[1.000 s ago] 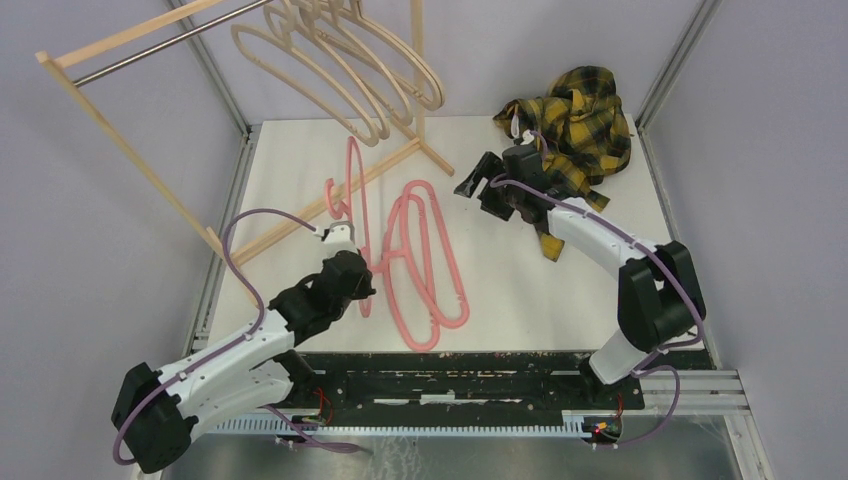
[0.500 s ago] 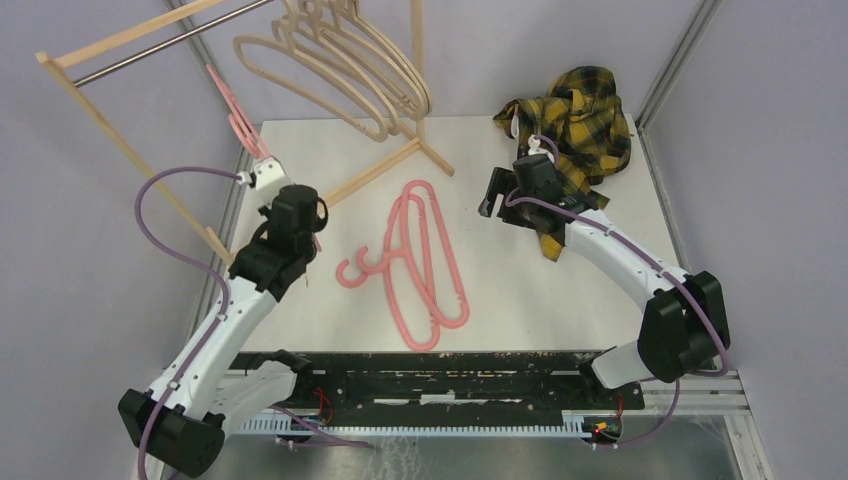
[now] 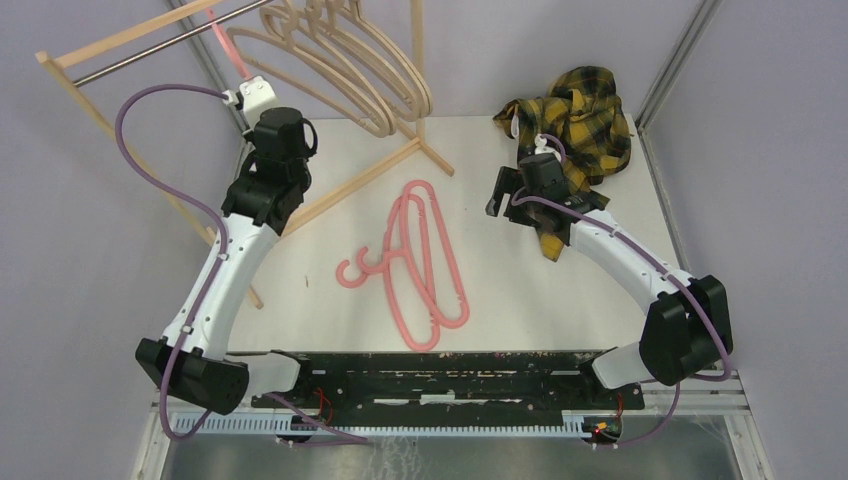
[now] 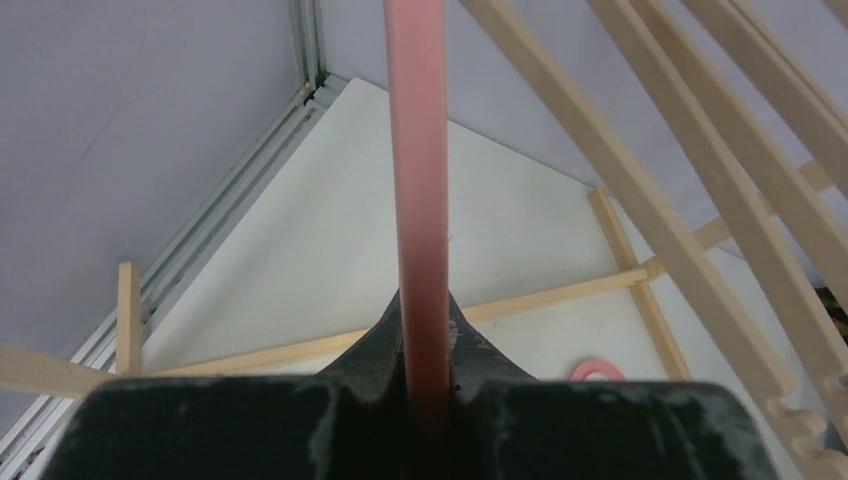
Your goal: Organize the hangers
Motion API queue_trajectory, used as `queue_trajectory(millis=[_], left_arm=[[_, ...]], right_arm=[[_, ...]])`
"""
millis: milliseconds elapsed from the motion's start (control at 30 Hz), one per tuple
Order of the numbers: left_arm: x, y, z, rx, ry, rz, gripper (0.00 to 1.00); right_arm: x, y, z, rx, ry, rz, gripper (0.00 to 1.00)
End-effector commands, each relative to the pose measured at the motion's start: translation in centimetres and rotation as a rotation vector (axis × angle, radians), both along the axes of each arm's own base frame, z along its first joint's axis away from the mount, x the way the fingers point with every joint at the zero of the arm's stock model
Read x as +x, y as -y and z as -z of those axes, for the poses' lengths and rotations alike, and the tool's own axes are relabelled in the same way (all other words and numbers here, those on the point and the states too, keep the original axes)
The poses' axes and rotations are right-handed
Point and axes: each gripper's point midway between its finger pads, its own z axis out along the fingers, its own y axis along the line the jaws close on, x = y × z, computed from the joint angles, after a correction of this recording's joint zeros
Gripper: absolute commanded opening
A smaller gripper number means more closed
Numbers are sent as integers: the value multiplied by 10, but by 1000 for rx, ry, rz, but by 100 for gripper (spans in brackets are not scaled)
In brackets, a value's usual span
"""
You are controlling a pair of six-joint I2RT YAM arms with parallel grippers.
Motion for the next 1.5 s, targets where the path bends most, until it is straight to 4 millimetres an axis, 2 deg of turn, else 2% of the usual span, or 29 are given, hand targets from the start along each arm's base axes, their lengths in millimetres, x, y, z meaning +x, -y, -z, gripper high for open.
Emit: queue_trajectory(millis=[0, 300, 433, 700, 933, 1067, 1300, 1367, 1467], left_arm=[[14, -6, -35, 50, 51, 3, 3], [36, -26, -20, 57, -20, -20, 3], [41, -33, -8, 57, -47, -28, 3], [50, -45, -2, 71, -112, -35, 3], [63, -25, 33, 82, -270, 85, 3], [64, -17, 39, 71, -285, 129, 3], [70, 14, 41, 102, -345, 233, 3], [70, 26, 40, 105, -338, 268, 9], [69, 41, 31, 105, -299, 317, 23]], right_arm=[[4, 11, -9, -16, 37, 23, 89], [8, 13, -13, -1, 46, 33, 89], [9, 15, -13, 1, 46, 39, 89], [11, 15, -9, 7, 38, 43, 89], [15, 11, -1, 25, 19, 42, 89], [17, 10, 2, 29, 15, 44, 89], [21, 7, 4, 36, 9, 43, 89], [22, 7, 4, 36, 9, 43, 89], [22, 6, 6, 37, 4, 43, 89]])
